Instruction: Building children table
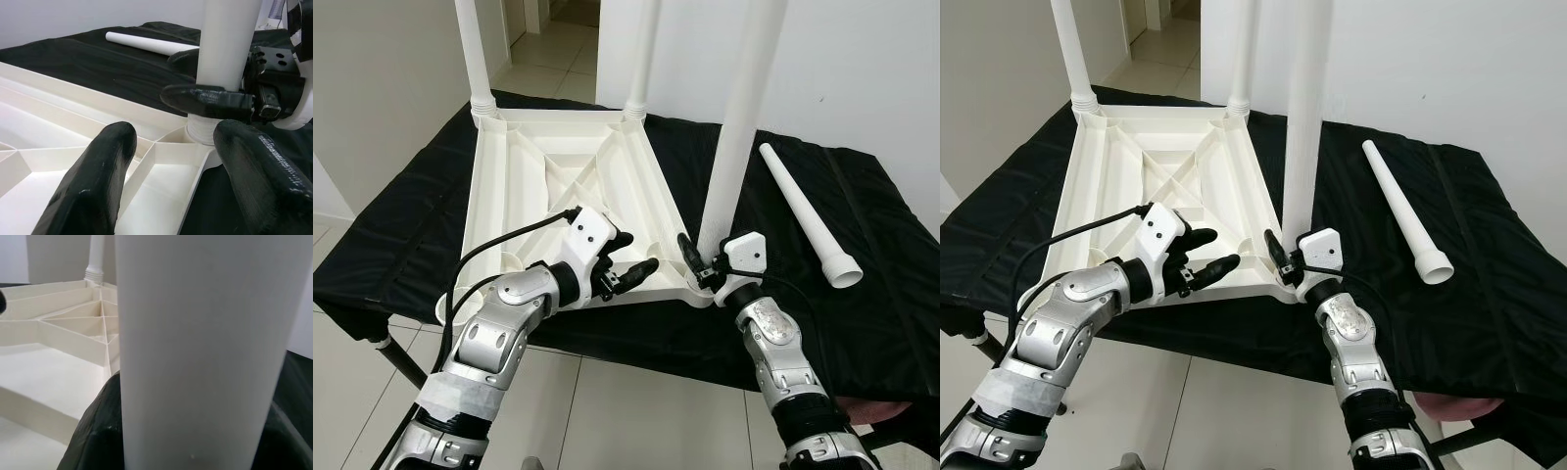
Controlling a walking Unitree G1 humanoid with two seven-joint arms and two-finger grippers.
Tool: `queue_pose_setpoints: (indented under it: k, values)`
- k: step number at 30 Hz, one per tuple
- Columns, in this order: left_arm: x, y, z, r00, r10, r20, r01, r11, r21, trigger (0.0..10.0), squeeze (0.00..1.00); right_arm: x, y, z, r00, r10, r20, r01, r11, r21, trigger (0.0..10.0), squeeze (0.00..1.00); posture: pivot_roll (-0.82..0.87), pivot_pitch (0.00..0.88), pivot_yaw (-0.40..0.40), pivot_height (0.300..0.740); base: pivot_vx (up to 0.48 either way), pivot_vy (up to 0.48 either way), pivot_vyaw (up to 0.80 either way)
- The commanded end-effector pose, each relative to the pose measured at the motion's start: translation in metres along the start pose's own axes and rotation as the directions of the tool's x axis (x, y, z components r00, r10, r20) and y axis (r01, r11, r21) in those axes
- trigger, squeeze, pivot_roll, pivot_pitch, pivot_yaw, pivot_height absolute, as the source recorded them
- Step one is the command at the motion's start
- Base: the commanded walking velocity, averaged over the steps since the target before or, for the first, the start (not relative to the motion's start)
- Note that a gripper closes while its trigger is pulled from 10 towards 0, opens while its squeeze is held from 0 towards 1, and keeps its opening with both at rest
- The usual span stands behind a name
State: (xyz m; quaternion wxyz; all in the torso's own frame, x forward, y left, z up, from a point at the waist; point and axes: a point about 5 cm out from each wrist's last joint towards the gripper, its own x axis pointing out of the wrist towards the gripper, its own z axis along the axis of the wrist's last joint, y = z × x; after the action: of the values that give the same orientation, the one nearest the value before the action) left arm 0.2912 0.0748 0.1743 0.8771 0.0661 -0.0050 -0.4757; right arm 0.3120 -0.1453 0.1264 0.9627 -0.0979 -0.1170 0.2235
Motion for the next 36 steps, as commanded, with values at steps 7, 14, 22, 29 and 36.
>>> queue_pose_setpoints:
  k: [7,14,22,29,36]
  values:
    - [0.0,-0.001,0.003,0.999,0.042,0.004,-0.042,0.999,0.002,10.0,0.0,-0.016,0.008,-0.024,0.994,0.06,-0.095,-0.052,0.995,0.082,10.0,0.0,-0.01,0.0,-0.063,0.74,0.0,0.0,0.0]
    - [-0.001,-0.002,0.003,0.999,0.036,0.004,-0.036,0.999,0.005,10.0,0.0,-0.019,0.003,-0.031,0.993,-0.028,-0.117,0.053,0.976,0.211,10.0,0.0,-0.01,0.0,-0.059,0.74,0.0,0.0,0.0]
    - [-0.002,-0.002,0.004,0.999,0.038,0.003,-0.038,0.999,0.006,10.0,0.0,-0.025,0.004,-0.038,0.986,-0.077,-0.15,0.115,0.957,0.268,10.0,0.0,-0.01,0.0,-0.06,0.74,0.0,0.0,0.0]
    - [-0.002,-0.003,0.003,0.999,0.038,0.002,-0.038,0.999,0.008,10.0,0.0,-0.027,0.005,-0.044,0.977,-0.116,-0.176,0.167,0.934,0.315,10.0,0.0,-0.01,0.0,-0.062,0.74,0.0,0.0,0.0]
    - [-0.002,-0.004,0.004,0.999,0.037,0.003,-0.037,0.999,0.008,10.0,0.0,-0.031,0.006,-0.049,0.964,-0.152,-0.217,0.222,0.909,0.353,10.0,0.0,-0.01,0.0,-0.065,0.74,0.0,0.0,0.0]
